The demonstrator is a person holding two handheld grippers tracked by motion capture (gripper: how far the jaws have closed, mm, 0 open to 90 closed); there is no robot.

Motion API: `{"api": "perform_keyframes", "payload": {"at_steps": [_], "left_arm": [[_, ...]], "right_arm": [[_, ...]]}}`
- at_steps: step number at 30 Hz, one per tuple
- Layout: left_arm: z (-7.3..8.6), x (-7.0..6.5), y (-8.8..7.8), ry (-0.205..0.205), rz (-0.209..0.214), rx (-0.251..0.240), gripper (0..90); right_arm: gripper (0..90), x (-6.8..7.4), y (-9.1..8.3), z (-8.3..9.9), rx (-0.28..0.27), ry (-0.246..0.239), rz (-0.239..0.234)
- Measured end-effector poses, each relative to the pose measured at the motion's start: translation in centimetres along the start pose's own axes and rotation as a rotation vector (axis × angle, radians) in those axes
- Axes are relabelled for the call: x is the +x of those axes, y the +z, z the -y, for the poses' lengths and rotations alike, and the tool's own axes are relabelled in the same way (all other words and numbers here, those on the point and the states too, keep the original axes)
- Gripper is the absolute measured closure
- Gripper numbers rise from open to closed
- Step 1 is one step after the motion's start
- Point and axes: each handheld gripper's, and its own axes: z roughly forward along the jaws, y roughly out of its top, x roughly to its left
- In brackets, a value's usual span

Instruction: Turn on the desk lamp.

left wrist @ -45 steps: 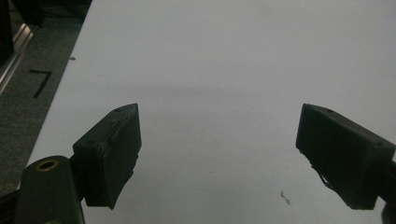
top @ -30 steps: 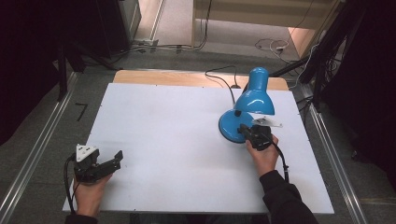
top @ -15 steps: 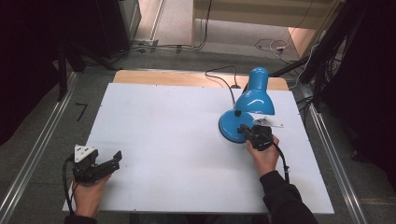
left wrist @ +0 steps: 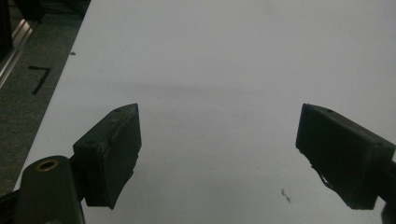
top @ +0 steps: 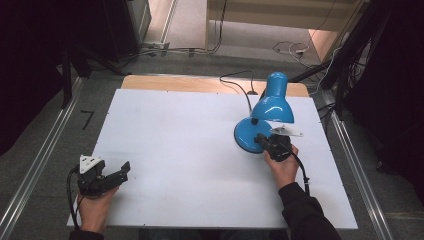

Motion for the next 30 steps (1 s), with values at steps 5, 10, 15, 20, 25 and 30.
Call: {"api": "perform_keyframes", "payload": {"at_steps": [5,10,15,20,25,30], "left_arm": [[0.04,-0.01,0.02,0.003,0.003,0.002,14.7],[0.0,0.0,0.02,0.001,0.004,0.002,14.7],[-0.02,0.0,-0.09,0.0,0.002,-0.003,14.7],[-0.01,0.05,-0.17,-0.001,0.005,-0.006,14.7],[-0.02,0.08,-0.19,-0.001,0.007,-0.006,14.8],[-0.02,0.04,-0.19,0.0,0.007,-0.006,14.8]], "right_arm": [[87.7,0.09,0.11,0.03,0.004,-0.009,0.0],[88.0,0.18,0.09,-0.01,0.006,-0.015,0.004],[88.0,0.32,0.07,0.04,0.006,-0.03,0.014],[88.1,0.6,0.04,0.14,0.004,-0.051,0.029],[88.1,0.75,0.05,0.24,-0.005,-0.06,0.04],[88.0,0.84,-0.03,0.32,-0.006,-0.062,0.038]]}}
